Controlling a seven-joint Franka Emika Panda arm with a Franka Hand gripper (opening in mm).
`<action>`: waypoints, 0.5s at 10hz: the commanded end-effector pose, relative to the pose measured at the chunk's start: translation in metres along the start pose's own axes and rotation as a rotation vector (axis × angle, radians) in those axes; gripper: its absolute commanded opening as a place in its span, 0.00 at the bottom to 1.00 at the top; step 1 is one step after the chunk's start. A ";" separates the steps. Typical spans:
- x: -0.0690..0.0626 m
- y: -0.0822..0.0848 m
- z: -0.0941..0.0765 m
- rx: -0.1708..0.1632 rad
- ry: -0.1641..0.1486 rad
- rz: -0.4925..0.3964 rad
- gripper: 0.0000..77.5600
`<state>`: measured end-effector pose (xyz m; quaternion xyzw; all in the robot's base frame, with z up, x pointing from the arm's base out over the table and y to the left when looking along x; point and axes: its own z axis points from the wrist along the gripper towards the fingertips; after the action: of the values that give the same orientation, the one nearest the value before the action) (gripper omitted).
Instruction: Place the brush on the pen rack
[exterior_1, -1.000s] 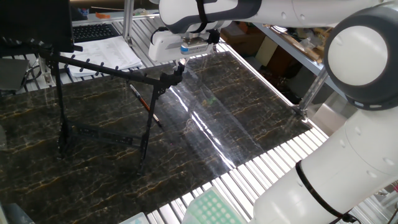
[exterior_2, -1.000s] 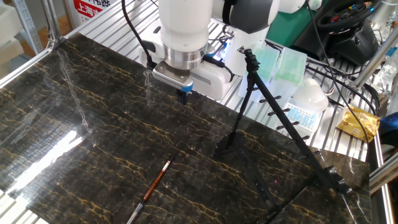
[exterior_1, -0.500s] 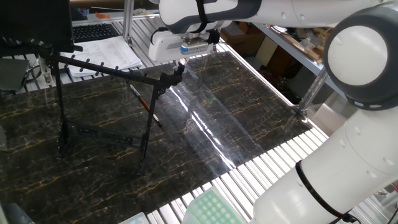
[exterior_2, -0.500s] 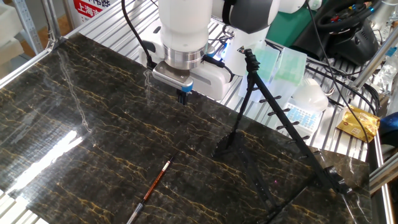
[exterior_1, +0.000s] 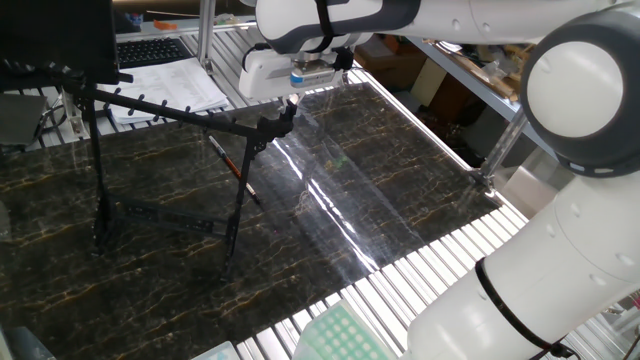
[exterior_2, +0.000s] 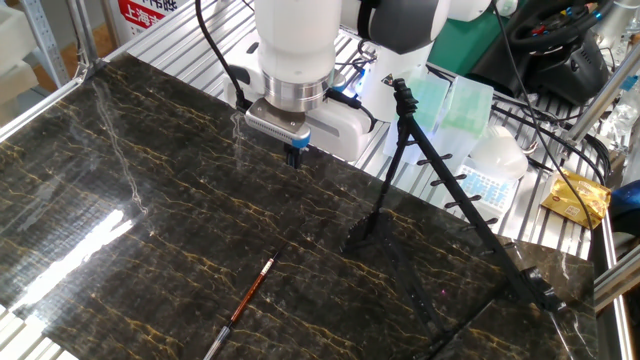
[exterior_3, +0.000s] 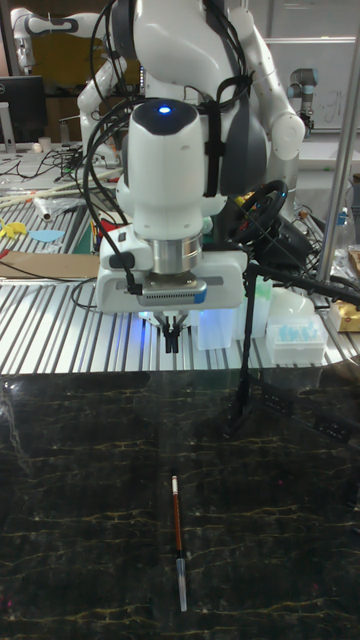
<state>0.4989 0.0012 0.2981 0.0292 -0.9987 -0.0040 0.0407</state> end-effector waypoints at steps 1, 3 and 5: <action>0.000 0.000 -0.001 0.002 -0.003 -0.003 0.00; 0.000 0.000 -0.001 0.000 -0.003 -0.007 0.00; -0.001 -0.001 0.000 0.000 -0.001 -0.008 0.00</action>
<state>0.4990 0.0010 0.2977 0.0332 -0.9986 -0.0042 0.0410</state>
